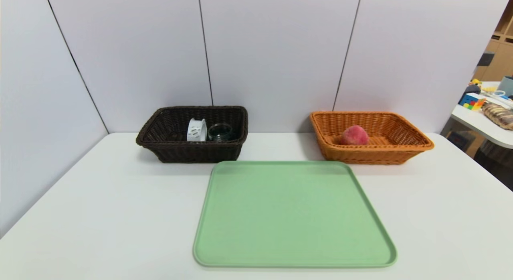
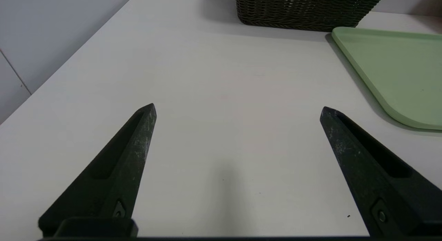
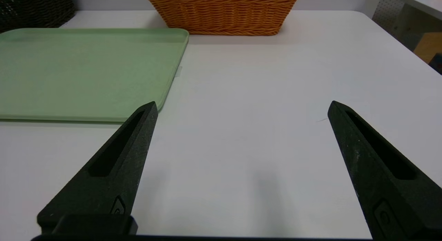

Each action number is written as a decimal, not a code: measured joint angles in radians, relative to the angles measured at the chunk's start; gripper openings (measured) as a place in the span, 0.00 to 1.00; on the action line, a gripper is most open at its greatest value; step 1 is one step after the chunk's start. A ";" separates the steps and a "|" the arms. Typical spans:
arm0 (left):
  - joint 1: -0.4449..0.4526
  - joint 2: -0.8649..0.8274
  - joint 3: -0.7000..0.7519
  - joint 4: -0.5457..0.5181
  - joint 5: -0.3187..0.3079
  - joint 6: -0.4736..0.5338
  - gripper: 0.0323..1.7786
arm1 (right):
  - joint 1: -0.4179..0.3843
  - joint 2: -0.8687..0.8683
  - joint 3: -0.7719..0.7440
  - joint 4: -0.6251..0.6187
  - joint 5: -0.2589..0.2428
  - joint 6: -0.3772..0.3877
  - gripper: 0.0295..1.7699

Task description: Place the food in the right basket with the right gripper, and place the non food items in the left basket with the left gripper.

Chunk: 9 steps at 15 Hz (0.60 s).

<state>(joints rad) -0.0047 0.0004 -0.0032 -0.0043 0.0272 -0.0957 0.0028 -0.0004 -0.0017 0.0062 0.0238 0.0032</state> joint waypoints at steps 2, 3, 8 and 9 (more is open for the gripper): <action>0.000 0.000 0.000 0.000 0.000 0.000 0.95 | 0.000 0.000 0.000 0.000 0.000 0.000 0.96; 0.000 0.000 0.000 0.000 0.000 0.000 0.95 | 0.000 0.000 0.000 0.000 0.000 0.000 0.96; 0.000 0.000 0.000 0.000 0.000 0.000 0.95 | 0.000 0.000 0.000 0.000 -0.013 0.008 0.96; 0.000 0.000 0.000 0.000 0.000 0.000 0.95 | 0.000 0.000 0.000 -0.001 -0.015 0.014 0.96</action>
<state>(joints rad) -0.0047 0.0004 -0.0032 -0.0038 0.0268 -0.0955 0.0028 -0.0004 -0.0017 0.0051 0.0091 0.0177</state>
